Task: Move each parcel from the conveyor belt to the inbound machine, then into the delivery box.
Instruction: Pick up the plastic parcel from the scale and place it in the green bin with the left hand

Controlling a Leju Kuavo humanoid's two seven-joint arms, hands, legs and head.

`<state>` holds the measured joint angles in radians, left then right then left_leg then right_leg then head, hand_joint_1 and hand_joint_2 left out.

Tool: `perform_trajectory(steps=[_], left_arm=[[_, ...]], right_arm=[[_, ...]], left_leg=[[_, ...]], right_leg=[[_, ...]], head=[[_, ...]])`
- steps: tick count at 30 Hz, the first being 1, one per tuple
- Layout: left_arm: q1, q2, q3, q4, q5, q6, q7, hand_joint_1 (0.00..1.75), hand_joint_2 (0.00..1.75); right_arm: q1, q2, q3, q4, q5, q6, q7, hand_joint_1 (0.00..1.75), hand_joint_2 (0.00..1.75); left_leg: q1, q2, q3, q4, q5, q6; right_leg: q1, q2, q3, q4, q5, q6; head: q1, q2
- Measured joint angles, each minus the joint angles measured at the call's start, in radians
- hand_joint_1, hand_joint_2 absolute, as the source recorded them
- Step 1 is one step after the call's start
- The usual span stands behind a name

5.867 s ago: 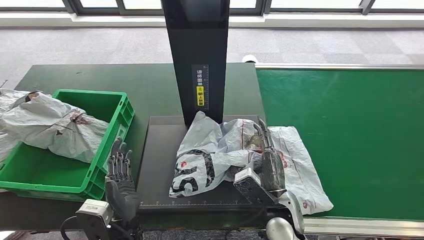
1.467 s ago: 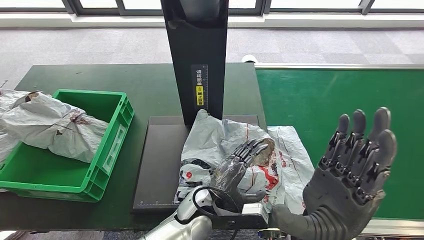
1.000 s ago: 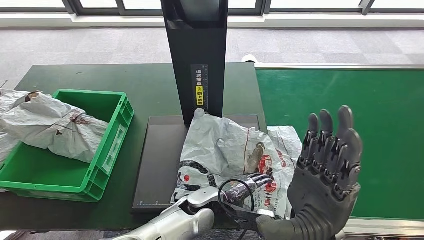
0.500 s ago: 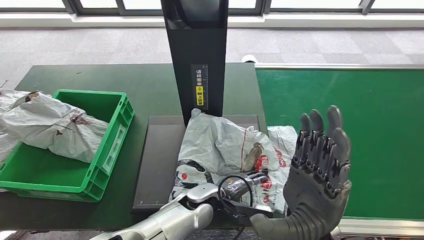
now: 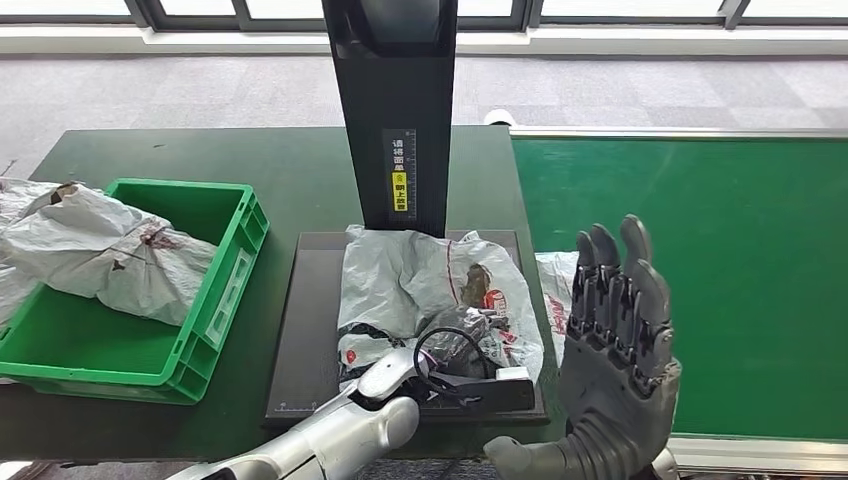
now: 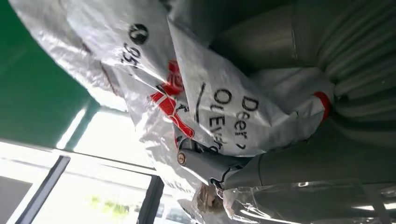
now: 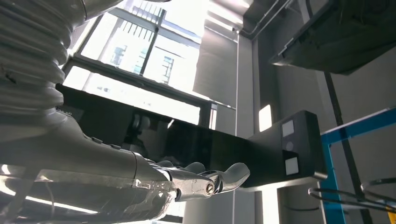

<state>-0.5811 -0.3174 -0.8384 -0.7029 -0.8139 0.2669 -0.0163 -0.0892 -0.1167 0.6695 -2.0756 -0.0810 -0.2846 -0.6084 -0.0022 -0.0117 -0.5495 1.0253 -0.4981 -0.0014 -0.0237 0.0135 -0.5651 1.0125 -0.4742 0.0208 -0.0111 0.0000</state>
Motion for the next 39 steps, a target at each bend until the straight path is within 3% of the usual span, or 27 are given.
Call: perform_trajectory(steps=[18, 23, 27, 34, 39], left_arm=[[0.149, 0.086, 0.136, -0.314, 0.026, 0.126, -0.052, 1.75, 1.75], [0.22, 0.131, 0.22, -0.517, 0.028, 0.251, -0.118, 1.75, 1.75], [0.254, 0.168, 0.304, -0.688, 0.009, 0.243, -0.129, 1.75, 1.75], [0.276, 0.214, 0.411, -0.874, -0.227, 0.308, -0.133, 1.75, 1.75], [0.206, 0.265, 0.513, -0.918, -0.394, 0.337, -0.126, 1.75, 1.75]], right_arm=[[-0.022, 0.001, 0.0, 0.005, 0.004, 0.045, 0.017, 0.0, 1.75], [-0.021, -0.001, 0.0, 0.005, 0.017, -0.005, 0.007, 0.0, 1.75], [-0.021, -0.007, 0.0, 0.005, 0.02, -0.028, -0.004, 0.0, 1.75], [-0.022, -0.018, 0.0, 0.008, 0.009, -0.079, -0.023, 0.0, 1.75], [-0.034, -0.038, 0.017, 0.033, -0.019, -0.145, -0.056, 0.0, 1.75]], left_leg=[[0.0, -0.001, -0.001, 0.0, 0.0, 0.0], [0.0, 0.0, -0.002, 0.0, 0.0, 0.0], [0.001, -0.001, -0.002, -0.001, 0.0, 0.0], [0.001, -0.001, -0.002, -0.001, 0.0, -0.001], [0.001, -0.001, -0.001, -0.001, 0.002, -0.001]], right_leg=[[0.0, -0.001, -0.001, 0.0, 0.0, 0.0], [0.0, -0.001, -0.002, 0.0, 0.0, 0.0], [0.0, -0.001, -0.002, 0.0, 0.0, 0.0], [0.0, -0.001, -0.002, 0.0, 0.0, 0.0], [0.0, -0.001, -0.002, 0.0, 0.001, -0.001]], head=[[0.0, 0.0], [0.0, 0.0], [0.0, 0.0], [0.0, 0.0], [0.0, 0.0]])
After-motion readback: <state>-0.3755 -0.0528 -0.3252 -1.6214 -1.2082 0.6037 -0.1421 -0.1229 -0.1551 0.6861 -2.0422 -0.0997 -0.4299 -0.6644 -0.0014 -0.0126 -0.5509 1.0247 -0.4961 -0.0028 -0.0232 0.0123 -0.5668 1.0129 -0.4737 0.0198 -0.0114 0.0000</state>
